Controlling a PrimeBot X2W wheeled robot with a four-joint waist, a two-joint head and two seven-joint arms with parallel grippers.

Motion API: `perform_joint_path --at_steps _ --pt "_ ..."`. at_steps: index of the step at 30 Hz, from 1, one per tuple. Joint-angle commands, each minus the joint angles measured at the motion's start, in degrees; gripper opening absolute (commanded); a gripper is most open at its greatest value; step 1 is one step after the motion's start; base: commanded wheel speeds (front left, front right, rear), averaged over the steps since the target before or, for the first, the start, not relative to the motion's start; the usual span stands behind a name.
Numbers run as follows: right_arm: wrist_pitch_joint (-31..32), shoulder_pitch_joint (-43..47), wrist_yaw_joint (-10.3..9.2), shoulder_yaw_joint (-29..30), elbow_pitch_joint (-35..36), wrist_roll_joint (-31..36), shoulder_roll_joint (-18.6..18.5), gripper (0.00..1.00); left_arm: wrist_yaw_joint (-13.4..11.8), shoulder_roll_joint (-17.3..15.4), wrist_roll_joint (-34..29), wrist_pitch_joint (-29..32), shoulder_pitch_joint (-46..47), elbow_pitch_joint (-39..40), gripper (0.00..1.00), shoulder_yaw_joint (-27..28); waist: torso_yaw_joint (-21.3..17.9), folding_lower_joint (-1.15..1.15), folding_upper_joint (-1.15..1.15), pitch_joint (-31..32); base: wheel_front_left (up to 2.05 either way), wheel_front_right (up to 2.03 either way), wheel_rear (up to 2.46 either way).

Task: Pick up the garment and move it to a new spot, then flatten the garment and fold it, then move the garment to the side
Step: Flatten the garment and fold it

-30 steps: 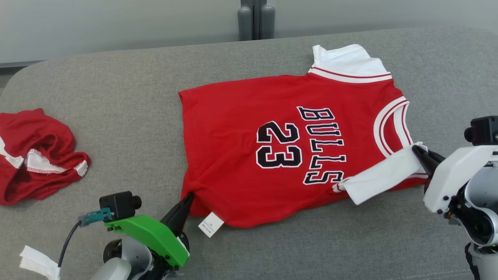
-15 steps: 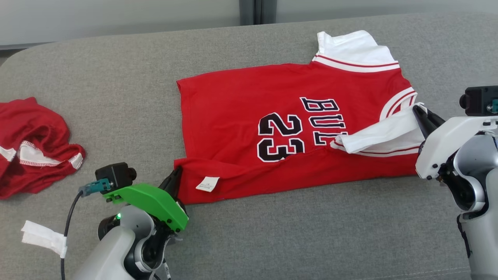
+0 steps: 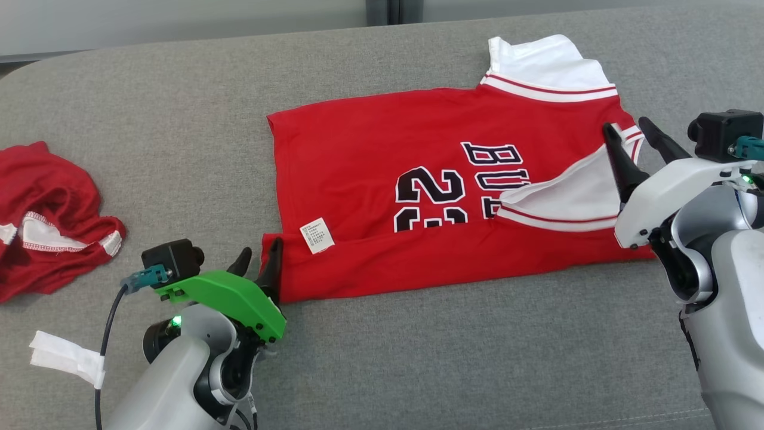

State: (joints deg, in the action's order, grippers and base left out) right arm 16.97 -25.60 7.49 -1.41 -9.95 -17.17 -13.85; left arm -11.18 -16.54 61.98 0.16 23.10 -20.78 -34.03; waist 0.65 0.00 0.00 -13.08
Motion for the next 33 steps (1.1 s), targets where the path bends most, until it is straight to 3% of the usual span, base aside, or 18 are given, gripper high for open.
perform_joint_path --at_steps 1,6,12,19,33 --pt "-1.25 -0.76 0.00 -0.30 -0.52 -0.52 -0.30 1.00 -0.30 -0.36 -0.62 -0.43 0.47 -0.18 1.00 -0.07 0.06 0.00 0.00 0.21 0.00 0.00 0.00" --pt "-4.29 -1.04 0.00 -0.89 -1.38 -1.11 -1.46 1.00 -1.62 -1.75 -2.62 -2.57 -1.66 0.20 1.00 -0.46 0.12 0.00 0.00 1.29 0.00 0.00 0.00" --pt "5.57 5.48 -0.01 4.03 -0.89 -0.84 -2.10 1.00 -3.68 -3.41 -5.14 -4.15 -5.10 3.04 1.00 -2.16 0.00 0.00 0.00 3.13 0.00 0.00 0.00" --pt "15.72 13.30 -0.01 11.69 3.30 3.58 1.66 1.00 -5.85 -3.42 -7.82 -3.15 -5.68 3.85 1.00 -5.00 -0.92 0.00 0.00 3.88 0.00 0.00 0.00" --pt "13.28 7.02 -0.01 18.23 -4.90 11.58 8.35 1.00 -6.54 -1.90 -10.44 -1.06 -1.26 -3.42 1.00 -7.95 -1.80 0.00 0.00 -0.06 0.00 0.00 0.00"
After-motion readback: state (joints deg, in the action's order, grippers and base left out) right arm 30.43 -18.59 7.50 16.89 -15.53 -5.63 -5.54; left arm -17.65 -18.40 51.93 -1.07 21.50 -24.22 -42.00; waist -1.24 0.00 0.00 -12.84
